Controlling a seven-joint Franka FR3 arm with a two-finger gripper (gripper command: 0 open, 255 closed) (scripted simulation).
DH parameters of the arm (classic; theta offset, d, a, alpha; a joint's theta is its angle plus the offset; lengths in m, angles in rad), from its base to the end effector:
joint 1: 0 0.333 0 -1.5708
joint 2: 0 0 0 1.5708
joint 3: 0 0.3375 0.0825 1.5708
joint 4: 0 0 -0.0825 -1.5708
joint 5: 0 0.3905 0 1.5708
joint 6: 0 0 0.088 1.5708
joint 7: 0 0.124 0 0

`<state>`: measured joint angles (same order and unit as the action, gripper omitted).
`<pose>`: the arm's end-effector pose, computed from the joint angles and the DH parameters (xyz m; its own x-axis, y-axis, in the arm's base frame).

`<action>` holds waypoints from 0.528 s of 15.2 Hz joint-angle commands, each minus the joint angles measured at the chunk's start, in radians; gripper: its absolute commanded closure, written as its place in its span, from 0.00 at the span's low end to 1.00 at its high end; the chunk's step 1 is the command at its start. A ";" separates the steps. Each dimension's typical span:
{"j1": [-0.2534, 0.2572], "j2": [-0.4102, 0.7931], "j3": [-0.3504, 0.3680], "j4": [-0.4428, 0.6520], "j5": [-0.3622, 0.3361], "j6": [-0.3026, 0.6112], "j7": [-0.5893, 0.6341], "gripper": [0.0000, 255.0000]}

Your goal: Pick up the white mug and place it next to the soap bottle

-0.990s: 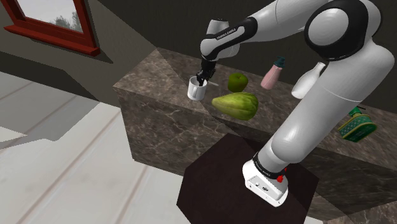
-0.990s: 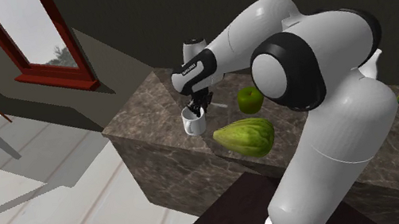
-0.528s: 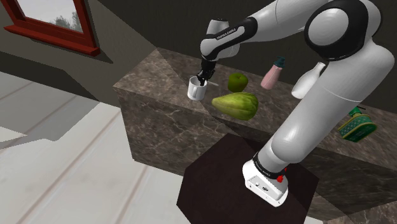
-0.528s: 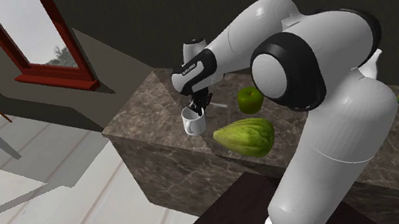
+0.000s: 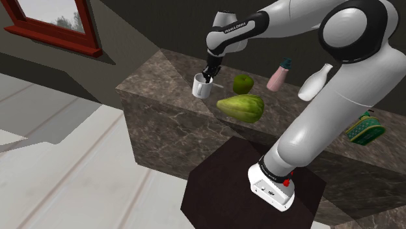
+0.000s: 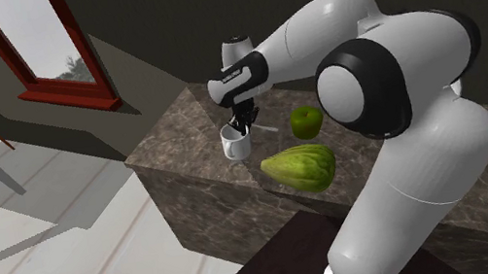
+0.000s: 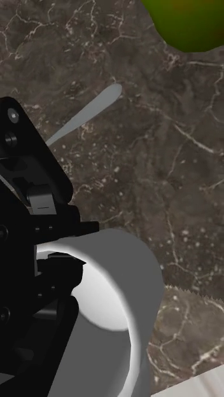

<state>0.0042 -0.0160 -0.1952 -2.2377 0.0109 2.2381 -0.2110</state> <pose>0.5182 -0.0999 0.3781 0.9997 0.0132 0.0182 0.0134 -0.9999 -0.0082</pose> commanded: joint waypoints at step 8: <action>0.000 -0.058 0.001 0.066 -0.014 -0.123 0.010 1.00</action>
<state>0.0038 -0.0676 -0.1944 -2.1822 -0.0016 2.1320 -0.2029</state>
